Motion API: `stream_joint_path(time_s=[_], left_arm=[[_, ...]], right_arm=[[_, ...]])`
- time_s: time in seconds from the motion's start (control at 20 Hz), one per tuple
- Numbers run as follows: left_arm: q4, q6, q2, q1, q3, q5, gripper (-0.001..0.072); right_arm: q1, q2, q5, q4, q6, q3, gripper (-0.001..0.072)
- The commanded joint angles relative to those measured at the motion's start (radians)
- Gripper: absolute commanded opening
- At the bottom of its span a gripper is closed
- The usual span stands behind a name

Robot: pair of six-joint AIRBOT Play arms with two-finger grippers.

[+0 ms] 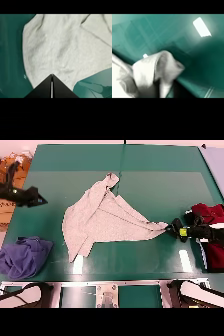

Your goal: Fold the shirts.

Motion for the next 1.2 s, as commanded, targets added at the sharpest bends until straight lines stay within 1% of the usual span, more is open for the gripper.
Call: stream_joint_path(time_s=[0.0,0.05,0.1,0.15,0.2,0.35,0.4,0.55,0.65,0.7,0.85,0.9,0.95,1.05,1.15], left_arm=[[0.027,0.014,0.036,0.076,-0.111,0.001,0.0023],[0.064,0.014,0.036,0.076,-0.116,0.012,0.0028],[0.092,0.006,0.036,0.076,-0.119,0.027,0.0289],[0.106,-0.021,0.036,0.074,-0.13,0.052,0.0563],[0.105,-0.034,0.036,0.075,-0.155,0.082,0.054],[0.091,-0.033,0.02,0.044,-0.293,0.183,0.0541],[0.074,-0.032,0.006,0.021,-0.345,0.229,0.0542],[-0.038,0.028,-0.061,-0.09,-0.441,0.395,0.0542],[-0.093,0.033,-0.13,-0.163,-0.442,0.436,0.0541],[-0.103,0.039,-0.158,-0.192,-0.44,0.429,0.0523],[-0.103,0.06,-0.168,-0.217,-0.437,0.351,0.0263],[-0.099,0.084,-0.168,-0.217,-0.437,0.33,0.0062],[-0.097,0.1,-0.168,-0.217,-0.437,0.33,0.0021],[-0.093,0.098,-0.168,-0.208,-0.422,0.343,0.0021],[-0.073,0.093,-0.16,-0.191,-0.353,0.267,0.002]], right_arm=[[0.054,-0.06,-0.043,0.041,-0.076,0.027,0.0012],[0.051,-0.054,-0.021,0.025,-0.078,0.039,0.0011],[0.044,-0.042,0.005,-0.011,-0.069,0.052,0.0011],[0.027,-0.021,0.037,-0.063,-0.041,0.057,0.0011],[0.005,0.006,0.077,-0.123,0.002,0.057,0.0011],[-0.028,0.106,0.175,-0.286,0.132,0.052,0.0011],[-0.027,0.143,0.184,-0.299,0.151,0.045,0.0011],[-0.026,0.212,0.201,-0.277,0.15,0.042,0.0011],[-0.027,0.221,0.21,-0.276,0.15,0.042,0.0011],[-0.026,0.221,0.215,-0.276,0.146,0.042,0.0012],[-0.027,0.221,0.217,-0.275,0.146,0.042,0.0011],[-0.027,0.22,0.215,-0.272,0.146,0.042,0.0011],[-0.027,0.22,0.216,-0.263,0.146,0.042,0.0012],[-0.027,0.219,0.216,-0.243,0.134,0.043,0.0012],[-0.027,0.221,0.232,-0.215,0.117,0.055,0.0011]])
